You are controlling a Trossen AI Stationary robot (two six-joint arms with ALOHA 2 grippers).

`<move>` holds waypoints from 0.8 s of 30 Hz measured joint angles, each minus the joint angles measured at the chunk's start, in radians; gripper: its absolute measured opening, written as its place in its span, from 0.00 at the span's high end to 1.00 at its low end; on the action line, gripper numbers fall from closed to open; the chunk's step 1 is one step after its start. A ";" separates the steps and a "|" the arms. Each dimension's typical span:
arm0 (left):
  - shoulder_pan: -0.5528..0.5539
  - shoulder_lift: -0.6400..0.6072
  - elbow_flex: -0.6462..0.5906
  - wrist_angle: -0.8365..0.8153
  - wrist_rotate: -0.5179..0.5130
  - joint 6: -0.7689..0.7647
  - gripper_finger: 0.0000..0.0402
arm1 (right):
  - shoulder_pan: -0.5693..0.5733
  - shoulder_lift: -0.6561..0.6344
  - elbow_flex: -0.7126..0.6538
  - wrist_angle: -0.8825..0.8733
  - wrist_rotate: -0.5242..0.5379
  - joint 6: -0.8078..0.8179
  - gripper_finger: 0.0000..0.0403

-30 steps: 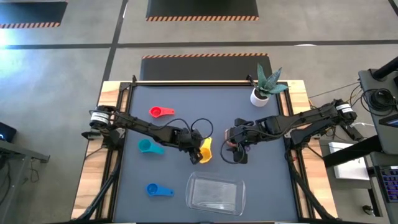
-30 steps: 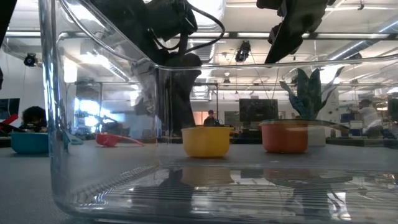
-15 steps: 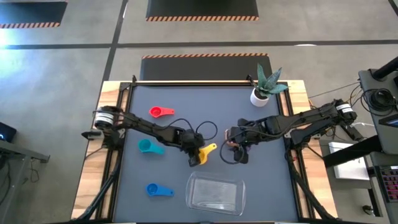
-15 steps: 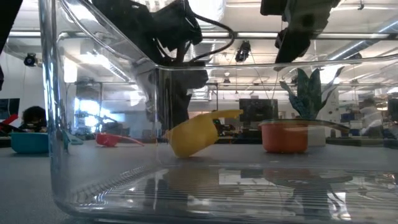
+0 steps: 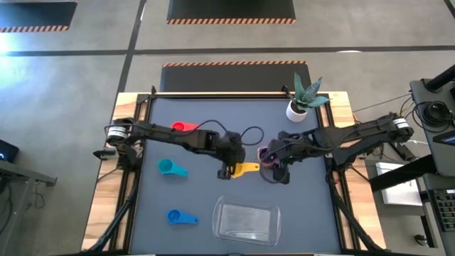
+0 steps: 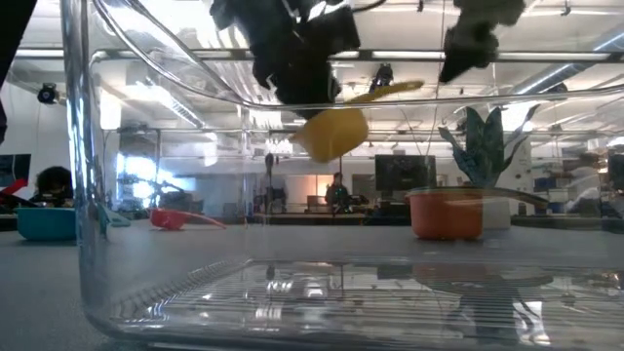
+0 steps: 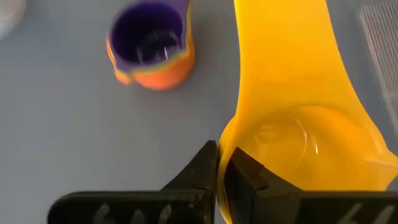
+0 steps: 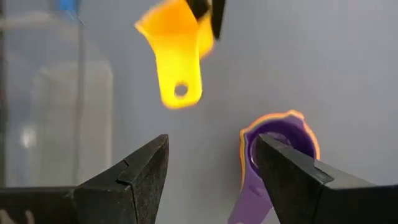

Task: Nest measuring cups in basket
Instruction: Stack the yellow measuring cup on top of the violet measuring cup

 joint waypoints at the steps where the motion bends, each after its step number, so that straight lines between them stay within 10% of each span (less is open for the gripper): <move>1: 0.006 0.005 0.016 -0.002 0.000 0.042 1.00 | 0.000 -0.017 0.005 0.005 0.009 0.001 0.44; 12: 0.080 0.150 0.216 0.074 0.073 0.361 1.00 | 0.060 -0.210 -0.036 0.048 0.189 0.057 0.44; 24: 0.118 0.623 0.944 -0.359 0.082 0.524 1.00 | 0.128 -0.260 -0.061 0.052 0.220 0.142 0.44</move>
